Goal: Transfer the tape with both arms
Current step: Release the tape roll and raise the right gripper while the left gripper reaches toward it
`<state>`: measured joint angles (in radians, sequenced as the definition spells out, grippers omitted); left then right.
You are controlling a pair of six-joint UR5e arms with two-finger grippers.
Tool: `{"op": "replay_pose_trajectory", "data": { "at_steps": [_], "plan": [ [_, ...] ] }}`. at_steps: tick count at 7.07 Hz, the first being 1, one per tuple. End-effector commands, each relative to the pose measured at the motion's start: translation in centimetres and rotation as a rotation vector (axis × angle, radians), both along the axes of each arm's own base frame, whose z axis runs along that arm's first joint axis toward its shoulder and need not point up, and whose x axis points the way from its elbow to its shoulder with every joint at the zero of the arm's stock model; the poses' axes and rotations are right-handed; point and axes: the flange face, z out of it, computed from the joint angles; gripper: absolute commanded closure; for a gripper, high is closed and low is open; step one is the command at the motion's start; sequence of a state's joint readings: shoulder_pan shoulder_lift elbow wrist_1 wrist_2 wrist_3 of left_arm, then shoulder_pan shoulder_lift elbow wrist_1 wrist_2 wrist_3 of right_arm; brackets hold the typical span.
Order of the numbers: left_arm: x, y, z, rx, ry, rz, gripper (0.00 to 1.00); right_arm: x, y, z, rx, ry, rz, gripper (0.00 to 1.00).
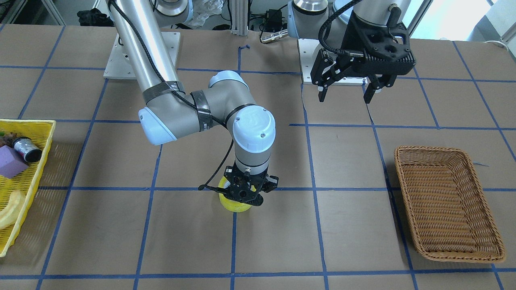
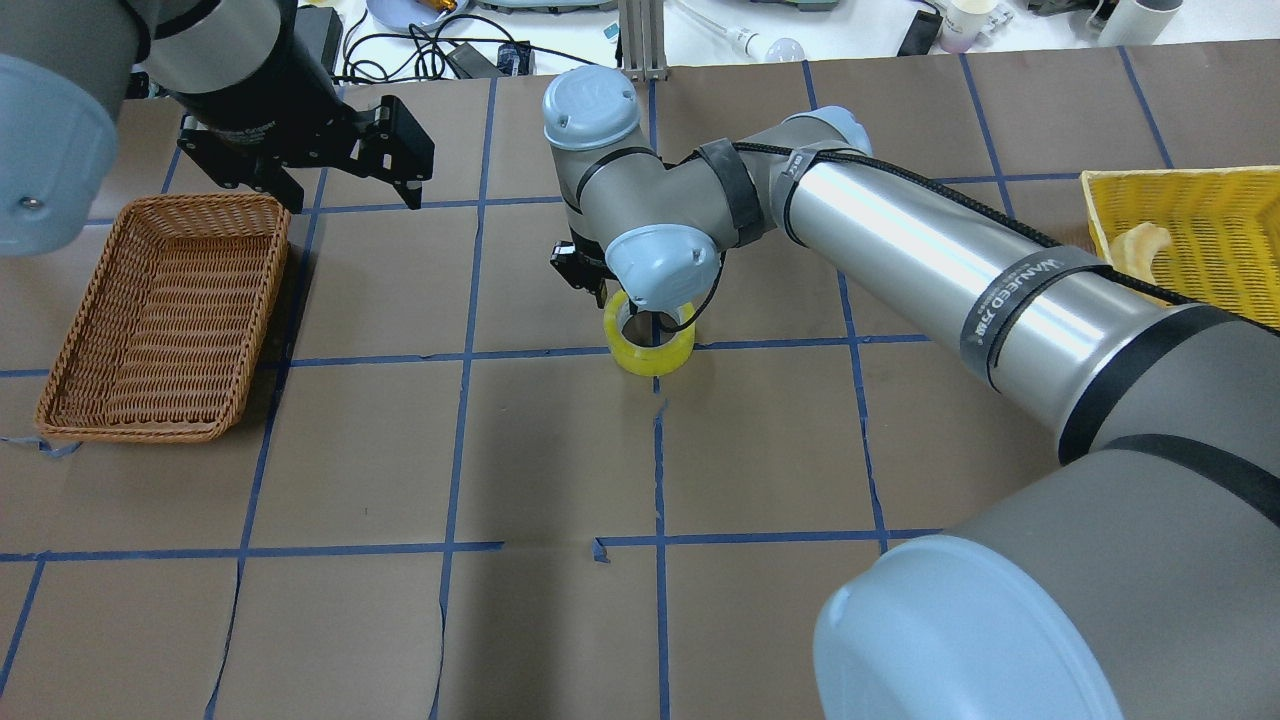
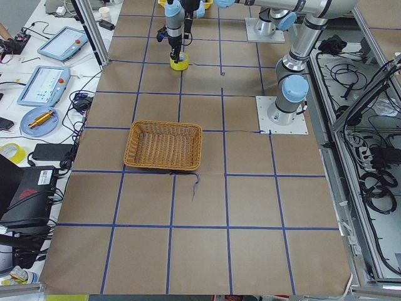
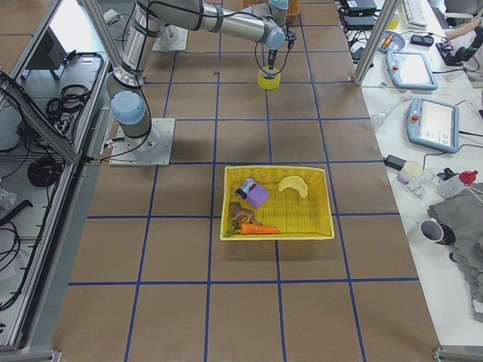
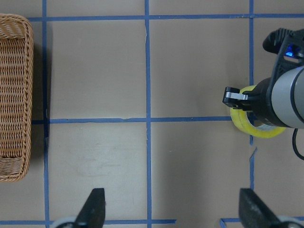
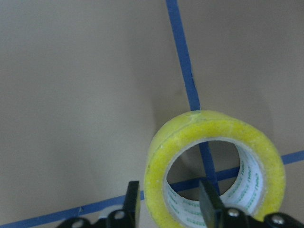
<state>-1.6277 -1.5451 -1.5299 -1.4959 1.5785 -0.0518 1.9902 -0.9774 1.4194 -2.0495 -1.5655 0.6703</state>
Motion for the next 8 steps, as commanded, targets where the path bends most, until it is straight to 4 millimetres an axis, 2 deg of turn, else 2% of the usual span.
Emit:
{"op": "replay_pose_trajectory", "data": {
  "at_steps": [1,2,3,4,5,6,7,8],
  "plan": [
    [-0.2,-0.9,-0.7,0.029,0.014,0.012,0.00,-5.0,-1.1,6.9,-0.078,-0.020,-0.009,0.00],
    [-0.3,-2.3,-3.2,0.069,0.022,0.068,0.00,-11.2,-2.5,9.5,-0.042,0.001,0.023,0.00],
    [-1.1,-3.8,-7.2,0.153,0.078,0.257,0.00,-17.0,-2.0,14.0,-0.029,0.016,0.098,0.00],
    [-2.3,-5.3,-12.0,0.206,0.131,0.375,0.02,-22.5,-0.9,17.0,0.015,0.024,0.155,0.00],
    [-4.1,-5.5,-16.8,0.243,0.130,0.524,0.12,-26.7,1.1,20.1,0.050,0.032,0.174,0.00],
    [-7.6,-5.1,-20.7,0.300,0.180,0.618,0.06,-28.5,3.3,21.7,0.109,0.023,0.180,0.00],
    [-10.2,-5.7,-24.8,0.358,0.219,0.726,0.01,-28.5,3.6,20.6,0.139,0.008,0.187,0.00],
    [-13.4,-6.1,-27.6,0.334,0.237,0.815,0.02,-28.6,3.7,21.7,0.109,0.015,0.187,0.00]
  ]
}}
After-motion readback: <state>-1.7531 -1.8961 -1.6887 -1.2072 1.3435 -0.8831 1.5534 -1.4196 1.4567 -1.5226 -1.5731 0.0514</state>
